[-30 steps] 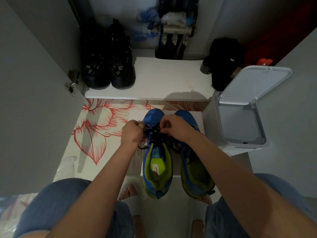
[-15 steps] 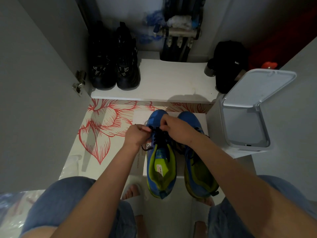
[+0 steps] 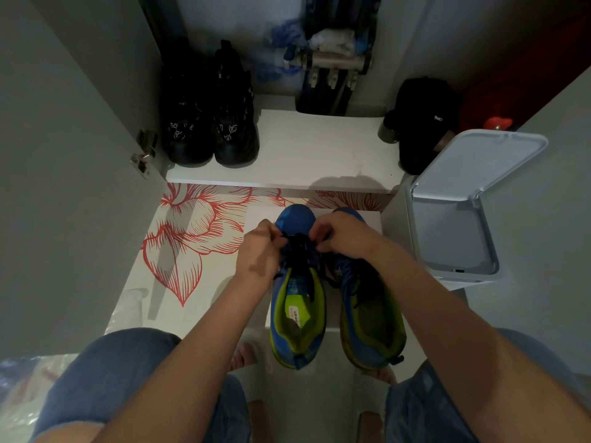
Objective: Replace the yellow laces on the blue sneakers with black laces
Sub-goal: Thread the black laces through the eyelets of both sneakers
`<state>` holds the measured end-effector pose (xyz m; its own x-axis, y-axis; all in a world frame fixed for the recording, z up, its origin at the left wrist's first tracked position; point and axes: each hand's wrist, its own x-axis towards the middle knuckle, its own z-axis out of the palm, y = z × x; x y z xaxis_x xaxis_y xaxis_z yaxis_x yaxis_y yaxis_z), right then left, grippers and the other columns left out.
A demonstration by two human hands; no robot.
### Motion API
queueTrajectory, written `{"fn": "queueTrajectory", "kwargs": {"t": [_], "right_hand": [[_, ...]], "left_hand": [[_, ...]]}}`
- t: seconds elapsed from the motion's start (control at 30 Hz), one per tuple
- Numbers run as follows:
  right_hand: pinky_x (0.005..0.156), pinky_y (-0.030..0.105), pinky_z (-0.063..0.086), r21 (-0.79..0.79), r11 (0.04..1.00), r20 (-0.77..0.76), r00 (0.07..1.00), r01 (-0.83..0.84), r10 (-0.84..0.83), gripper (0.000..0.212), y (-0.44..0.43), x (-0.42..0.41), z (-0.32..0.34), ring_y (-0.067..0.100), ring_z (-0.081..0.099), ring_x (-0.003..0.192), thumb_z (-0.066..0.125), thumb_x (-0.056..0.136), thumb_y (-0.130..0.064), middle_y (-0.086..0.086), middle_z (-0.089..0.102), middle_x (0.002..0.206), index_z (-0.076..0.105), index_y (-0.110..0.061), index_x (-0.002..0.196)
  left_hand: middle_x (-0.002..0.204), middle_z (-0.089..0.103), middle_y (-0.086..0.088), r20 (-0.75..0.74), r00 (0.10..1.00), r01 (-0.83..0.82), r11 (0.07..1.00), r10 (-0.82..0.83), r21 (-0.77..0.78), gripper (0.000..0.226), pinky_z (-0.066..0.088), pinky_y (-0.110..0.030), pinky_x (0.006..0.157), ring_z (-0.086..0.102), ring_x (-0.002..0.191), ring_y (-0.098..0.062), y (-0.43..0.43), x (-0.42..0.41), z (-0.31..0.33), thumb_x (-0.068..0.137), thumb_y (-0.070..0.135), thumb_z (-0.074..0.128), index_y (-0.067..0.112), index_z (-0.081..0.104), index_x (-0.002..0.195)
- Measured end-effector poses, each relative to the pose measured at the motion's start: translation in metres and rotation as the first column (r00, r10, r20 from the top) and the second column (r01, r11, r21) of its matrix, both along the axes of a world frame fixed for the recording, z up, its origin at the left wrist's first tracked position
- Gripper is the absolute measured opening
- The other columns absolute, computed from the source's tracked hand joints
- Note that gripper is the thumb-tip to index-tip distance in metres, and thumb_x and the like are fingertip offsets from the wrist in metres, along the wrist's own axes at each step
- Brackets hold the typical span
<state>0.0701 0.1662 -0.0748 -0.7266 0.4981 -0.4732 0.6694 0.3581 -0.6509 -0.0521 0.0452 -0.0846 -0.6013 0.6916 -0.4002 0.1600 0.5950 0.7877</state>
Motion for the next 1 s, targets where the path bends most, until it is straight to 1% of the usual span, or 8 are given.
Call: {"fn": "queueTrajectory", "kwargs": {"t": [0.13,0.4,0.57,0.63,0.7,0.8,0.87,1.0], "right_hand": [[0.078,0.025,0.044,0.025,0.998,-0.056,0.997,0.053,-0.052,0.013,-0.005,-0.005,-0.008,0.014,0.056,0.086,0.069,0.082,-0.005,0.005,0.064,0.096,0.064,-0.011,0.092],[0.070,0.033,0.042,0.188,0.978,-0.016,0.996,-0.088,0.092,0.004,-0.012,-0.008,-0.007,0.020,0.053,0.082,0.054,0.093,-0.014,0.006,0.057,0.090,0.053,-0.010,0.095],[0.073,0.033,0.043,0.229,0.973,-0.081,0.995,-0.034,0.054,0.015,-0.014,-0.010,-0.001,0.018,0.054,0.083,0.049,0.097,-0.016,0.003,0.057,0.092,0.054,-0.007,0.107],[0.072,0.032,0.043,0.251,0.967,-0.079,0.994,-0.050,0.072,0.015,-0.015,-0.011,0.000,0.018,0.054,0.083,0.050,0.096,-0.015,0.006,0.059,0.094,0.054,-0.007,0.107],[0.076,0.031,0.045,0.147,0.989,-0.118,0.993,0.008,0.009,0.015,-0.013,-0.009,0.001,0.018,0.055,0.087,0.056,0.093,-0.014,0.004,0.059,0.096,0.056,-0.006,0.106],[0.079,0.022,0.041,0.043,0.998,-0.069,0.997,0.044,-0.041,0.026,-0.006,-0.003,0.003,0.013,0.052,0.092,0.064,0.087,-0.007,0.003,0.058,0.104,0.057,-0.006,0.112],[0.082,0.022,0.042,0.046,0.998,-0.014,0.999,0.036,-0.035,0.027,-0.005,-0.001,0.000,0.014,0.054,0.093,0.064,0.085,-0.001,0.008,0.061,0.110,0.060,-0.005,0.112],[0.079,0.021,0.042,0.114,0.993,-0.008,0.999,0.034,-0.033,0.016,-0.010,-0.003,-0.004,0.022,0.060,0.097,0.064,0.085,0.000,0.012,0.065,0.106,0.065,-0.001,0.101]], "left_hand": [[0.095,0.063,-0.022,-0.132,0.985,0.108,0.993,-0.114,-0.051,0.006,0.052,-0.049,0.077,0.063,0.085,-0.038,0.000,0.002,0.005,0.090,0.009,0.056,0.006,0.051,0.092],[0.111,0.061,-0.017,-0.374,0.872,0.263,0.946,-0.318,-0.190,0.019,0.050,-0.035,0.069,0.062,0.095,-0.031,0.000,0.008,0.008,0.095,0.007,0.047,0.000,0.045,0.112],[0.100,0.062,-0.023,-0.300,0.923,0.203,0.967,-0.242,-0.156,0.016,0.054,-0.047,0.070,0.062,0.085,-0.038,0.001,0.003,0.006,0.094,0.008,0.048,0.001,0.050,0.108],[0.101,0.063,-0.021,-0.275,0.926,0.222,0.962,-0.259,-0.160,0.021,0.054,-0.043,0.070,0.062,0.084,-0.035,0.001,0.002,0.005,0.091,0.006,0.052,0.002,0.051,0.112],[0.100,0.062,-0.021,-0.222,0.947,0.203,0.969,-0.231,-0.141,0.026,0.054,-0.044,0.069,0.063,0.082,-0.036,0.001,0.001,0.004,0.087,0.003,0.059,0.001,0.053,0.112],[0.086,0.060,-0.019,-0.149,0.975,0.151,0.984,-0.164,-0.095,0.007,0.056,-0.044,0.063,0.062,0.067,-0.032,0.001,0.000,0.002,0.086,-0.002,0.056,0.000,0.057,0.093],[0.071,0.055,-0.007,-0.101,0.991,0.081,0.993,-0.090,-0.084,0.014,0.053,-0.037,0.057,0.054,0.056,-0.020,0.002,0.000,0.000,0.090,-0.002,0.050,0.006,0.054,0.079],[0.089,0.061,-0.023,-0.262,0.951,0.139,0.984,-0.164,-0.112,0.008,0.054,-0.048,0.069,0.061,0.080,-0.038,0.003,0.003,-0.004,0.091,0.004,0.049,0.003,0.056,0.094]]}}
